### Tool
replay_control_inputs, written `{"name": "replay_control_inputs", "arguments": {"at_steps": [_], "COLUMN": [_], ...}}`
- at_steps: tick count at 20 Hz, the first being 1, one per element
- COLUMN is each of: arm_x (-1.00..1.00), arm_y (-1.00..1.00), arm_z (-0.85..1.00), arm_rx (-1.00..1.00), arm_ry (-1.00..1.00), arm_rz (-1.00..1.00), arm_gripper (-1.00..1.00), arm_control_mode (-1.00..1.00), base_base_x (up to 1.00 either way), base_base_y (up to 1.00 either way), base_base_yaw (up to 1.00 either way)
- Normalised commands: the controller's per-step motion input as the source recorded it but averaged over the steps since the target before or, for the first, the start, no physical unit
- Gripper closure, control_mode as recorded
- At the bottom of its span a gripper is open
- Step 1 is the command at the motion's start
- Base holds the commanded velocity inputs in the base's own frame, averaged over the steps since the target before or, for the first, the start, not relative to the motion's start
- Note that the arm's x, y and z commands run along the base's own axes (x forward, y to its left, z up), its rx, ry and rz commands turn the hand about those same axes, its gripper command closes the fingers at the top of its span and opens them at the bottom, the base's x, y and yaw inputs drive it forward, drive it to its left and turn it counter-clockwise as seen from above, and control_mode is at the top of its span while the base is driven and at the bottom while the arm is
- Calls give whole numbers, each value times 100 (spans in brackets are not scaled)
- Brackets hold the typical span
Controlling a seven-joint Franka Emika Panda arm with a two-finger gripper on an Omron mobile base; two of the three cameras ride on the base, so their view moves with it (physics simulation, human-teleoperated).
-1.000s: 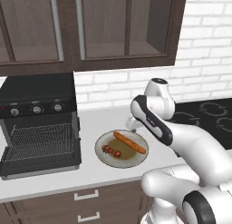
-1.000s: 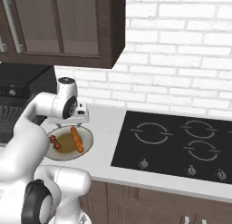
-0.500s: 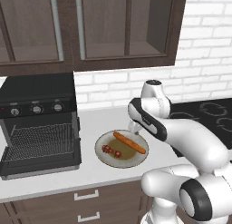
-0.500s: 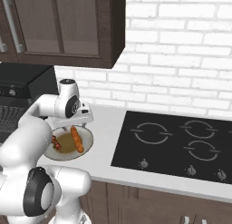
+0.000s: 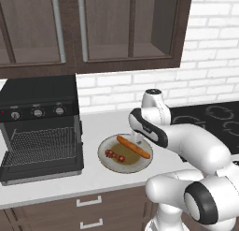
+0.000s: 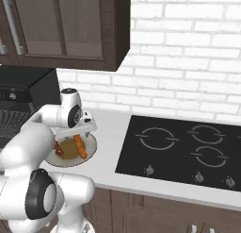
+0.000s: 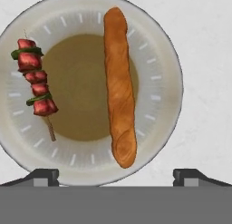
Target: Pick up the kebab skewer and baguette bread, and place them inside the toaster oven. Close the toaster oven door and start by setting the timer.
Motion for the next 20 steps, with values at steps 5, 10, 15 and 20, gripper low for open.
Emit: {"name": "replay_control_inputs", "arguments": {"at_steps": [5, 10, 15, 20], "arm_x": [7, 25, 20, 0], "arm_y": [32, 8, 0, 0], "arm_z": [-23, -9, -11, -23], "arm_rx": [0, 0, 0, 0], "arm_ry": [0, 0, 0, 0], "arm_rz": [0, 0, 0, 0], "arm_gripper": [-100, -100, -100, -100], "arm_control_mode": [-100, -100, -100, -100], "base_base_x": [0, 0, 0, 0], "base_base_y": [0, 0, 0, 0], "base_base_yaw": [0, 0, 0, 0]}}
